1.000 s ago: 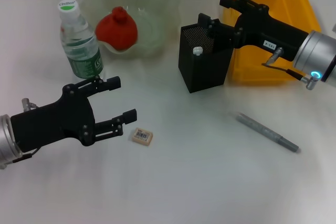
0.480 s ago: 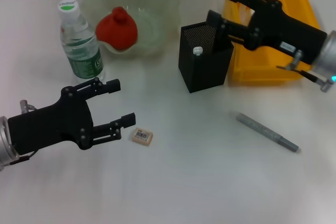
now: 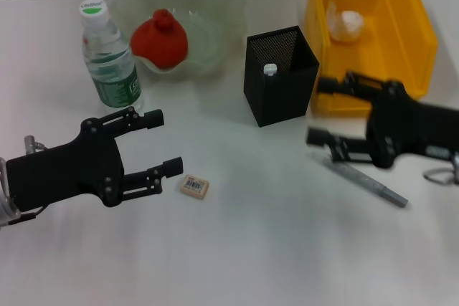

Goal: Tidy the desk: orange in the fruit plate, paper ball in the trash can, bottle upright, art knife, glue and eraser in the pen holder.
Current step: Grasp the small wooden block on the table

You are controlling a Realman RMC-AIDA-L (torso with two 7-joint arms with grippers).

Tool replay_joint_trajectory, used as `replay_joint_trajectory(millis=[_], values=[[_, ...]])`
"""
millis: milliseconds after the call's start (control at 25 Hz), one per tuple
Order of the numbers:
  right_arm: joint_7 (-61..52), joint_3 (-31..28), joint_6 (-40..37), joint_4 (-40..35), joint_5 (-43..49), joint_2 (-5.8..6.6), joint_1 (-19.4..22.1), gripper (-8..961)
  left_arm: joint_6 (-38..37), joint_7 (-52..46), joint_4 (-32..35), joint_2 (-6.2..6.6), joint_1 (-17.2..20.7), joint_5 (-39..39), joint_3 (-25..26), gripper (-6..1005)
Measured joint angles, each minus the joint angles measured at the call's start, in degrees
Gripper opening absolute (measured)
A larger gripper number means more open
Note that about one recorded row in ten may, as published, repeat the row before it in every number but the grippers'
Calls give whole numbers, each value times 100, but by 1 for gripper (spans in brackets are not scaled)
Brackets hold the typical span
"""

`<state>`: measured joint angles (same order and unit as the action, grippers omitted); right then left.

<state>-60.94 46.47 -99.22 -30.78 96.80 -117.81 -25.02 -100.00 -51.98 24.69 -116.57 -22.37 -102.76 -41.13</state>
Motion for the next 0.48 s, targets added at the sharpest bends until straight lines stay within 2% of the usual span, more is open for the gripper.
replay_joint_trajectory(millis=[280,480], values=[[-17,-5,-182,-4,402,178,368,818,-37,-76,46,15,-61,-227,0,780],[7,-17,-146,-5,856,237,487,818,-69,-92,52,48,-173,-299,-86,780]])
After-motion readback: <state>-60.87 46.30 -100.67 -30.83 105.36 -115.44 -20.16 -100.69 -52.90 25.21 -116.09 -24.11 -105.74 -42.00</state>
